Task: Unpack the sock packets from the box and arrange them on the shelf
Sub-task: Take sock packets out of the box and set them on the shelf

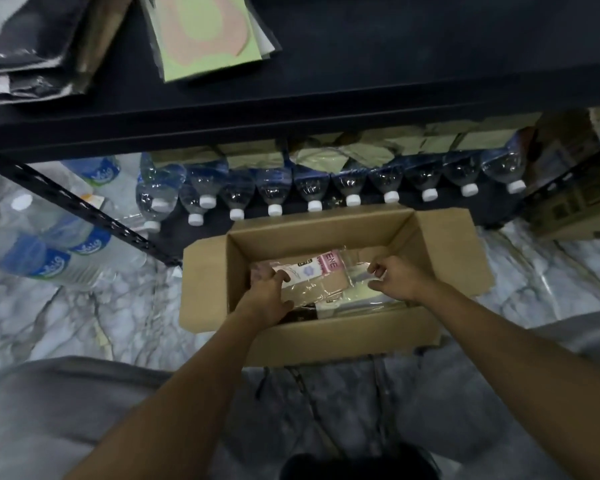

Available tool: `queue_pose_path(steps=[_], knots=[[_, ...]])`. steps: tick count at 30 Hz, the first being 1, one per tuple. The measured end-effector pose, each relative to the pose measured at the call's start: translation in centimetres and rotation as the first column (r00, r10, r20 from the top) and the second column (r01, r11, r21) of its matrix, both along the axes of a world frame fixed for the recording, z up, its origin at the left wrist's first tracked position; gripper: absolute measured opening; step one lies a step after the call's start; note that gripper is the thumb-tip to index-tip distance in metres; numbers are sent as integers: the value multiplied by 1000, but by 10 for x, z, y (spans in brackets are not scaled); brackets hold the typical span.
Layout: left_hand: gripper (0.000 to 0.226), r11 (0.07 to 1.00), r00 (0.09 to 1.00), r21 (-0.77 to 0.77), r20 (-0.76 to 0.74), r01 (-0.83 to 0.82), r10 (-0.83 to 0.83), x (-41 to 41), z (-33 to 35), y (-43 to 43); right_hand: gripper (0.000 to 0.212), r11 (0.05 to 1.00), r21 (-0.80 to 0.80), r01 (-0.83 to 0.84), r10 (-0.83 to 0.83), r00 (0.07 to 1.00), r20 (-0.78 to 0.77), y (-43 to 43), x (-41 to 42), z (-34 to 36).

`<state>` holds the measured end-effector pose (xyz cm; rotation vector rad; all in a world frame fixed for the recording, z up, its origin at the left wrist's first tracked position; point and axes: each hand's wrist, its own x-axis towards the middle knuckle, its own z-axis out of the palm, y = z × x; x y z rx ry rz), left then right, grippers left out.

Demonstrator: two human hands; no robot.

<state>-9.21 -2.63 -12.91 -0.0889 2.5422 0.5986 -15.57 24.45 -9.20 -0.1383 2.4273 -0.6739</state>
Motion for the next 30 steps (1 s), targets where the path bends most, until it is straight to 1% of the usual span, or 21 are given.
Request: queue_pose_path(steps=[3, 6, 8, 11, 15, 18, 22, 24, 26, 28, 30], knots=[[63, 999, 1000, -53, 19, -8, 9, -11, -14, 6, 31, 1000, 22, -7, 7, 1000, 25, 4, -7, -14], [64, 997, 999, -74, 42, -26, 29, -27, -27, 7, 32, 1000, 20, 15, -16, 999, 31, 6, -14, -28], [69, 996, 999, -91, 45, -24, 28, -39, -36, 5, 32, 999, 22, 25, -26, 999, 37, 8, -18, -37], [75, 995, 993, -89, 109, -32, 42, -54, -51, 0, 31, 999, 30, 23, -25, 999, 44, 11, -21, -47], [73, 995, 982, -92, 186, 29, -11, -66, -67, -4, 28, 999, 32, 34, -35, 998, 54, 16, -22, -57], [74, 991, 984, -120, 173, 66, -45, -72, -69, -4, 26, 998, 13, 62, -63, 997, 53, 17, -23, -61], [70, 995, 984, -57, 167, 77, -66, -70, -66, -3, 23, 995, -13, 102, -101, 994, 47, 16, -23, -60], [69, 999, 979, 5, 198, 53, -53, -68, -63, -3, 22, 994, -13, 108, -108, 993, 48, 15, -22, -57], [68, 997, 969, 37, 233, 74, -81, -67, -57, -4, 21, 993, -22, 118, -117, 992, 37, 15, -23, -54], [63, 994, 965, 42, 241, 96, -104, -66, -51, -6, 20, 990, -31, 134, -133, 991, 29, 15, -25, -49], [57, 993, 967, 100, 241, 61, -83, -65, -42, -9, 21, 987, -34, 157, -156, 987, 30, 16, -27, -44]])
